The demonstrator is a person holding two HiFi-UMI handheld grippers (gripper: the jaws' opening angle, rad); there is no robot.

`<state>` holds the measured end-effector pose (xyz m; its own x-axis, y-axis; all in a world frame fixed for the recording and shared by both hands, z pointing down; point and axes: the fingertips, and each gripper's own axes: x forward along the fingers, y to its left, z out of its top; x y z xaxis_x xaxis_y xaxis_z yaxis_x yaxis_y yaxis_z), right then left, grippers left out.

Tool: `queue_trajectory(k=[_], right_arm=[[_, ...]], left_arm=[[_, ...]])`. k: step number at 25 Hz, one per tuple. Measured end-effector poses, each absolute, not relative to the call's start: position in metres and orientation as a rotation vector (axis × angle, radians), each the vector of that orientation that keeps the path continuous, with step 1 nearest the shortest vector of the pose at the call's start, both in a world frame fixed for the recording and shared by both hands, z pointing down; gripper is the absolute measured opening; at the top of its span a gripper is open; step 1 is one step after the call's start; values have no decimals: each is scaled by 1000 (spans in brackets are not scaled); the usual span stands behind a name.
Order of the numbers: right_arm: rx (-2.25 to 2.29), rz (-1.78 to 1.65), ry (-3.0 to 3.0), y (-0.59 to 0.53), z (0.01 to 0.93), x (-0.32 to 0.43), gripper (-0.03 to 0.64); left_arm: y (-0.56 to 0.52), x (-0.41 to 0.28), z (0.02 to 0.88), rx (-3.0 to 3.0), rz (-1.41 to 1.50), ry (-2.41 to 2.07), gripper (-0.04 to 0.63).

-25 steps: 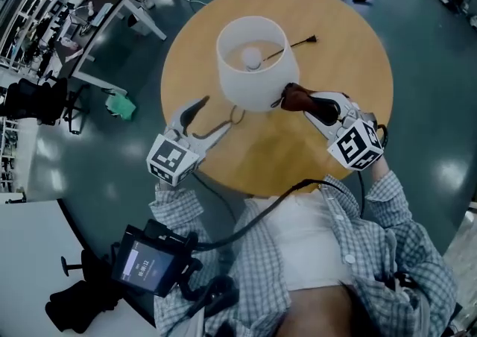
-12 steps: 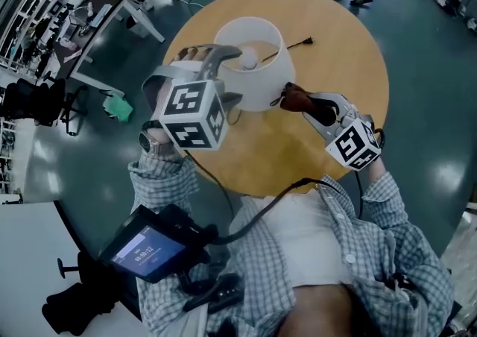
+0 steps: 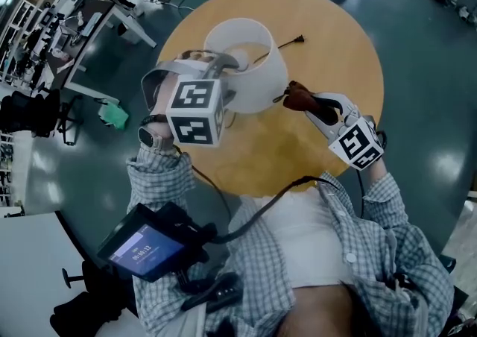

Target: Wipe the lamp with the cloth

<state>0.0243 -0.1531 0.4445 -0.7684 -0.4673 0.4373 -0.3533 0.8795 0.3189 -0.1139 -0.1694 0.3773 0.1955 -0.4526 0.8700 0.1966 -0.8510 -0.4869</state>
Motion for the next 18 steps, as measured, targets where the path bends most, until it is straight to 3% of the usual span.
queue_trajectory(k=[18], right_arm=[[715, -160, -2542, -165, 460, 33, 112]], left_arm=[[-185, -122, 358, -2131, -1525, 376, 213]])
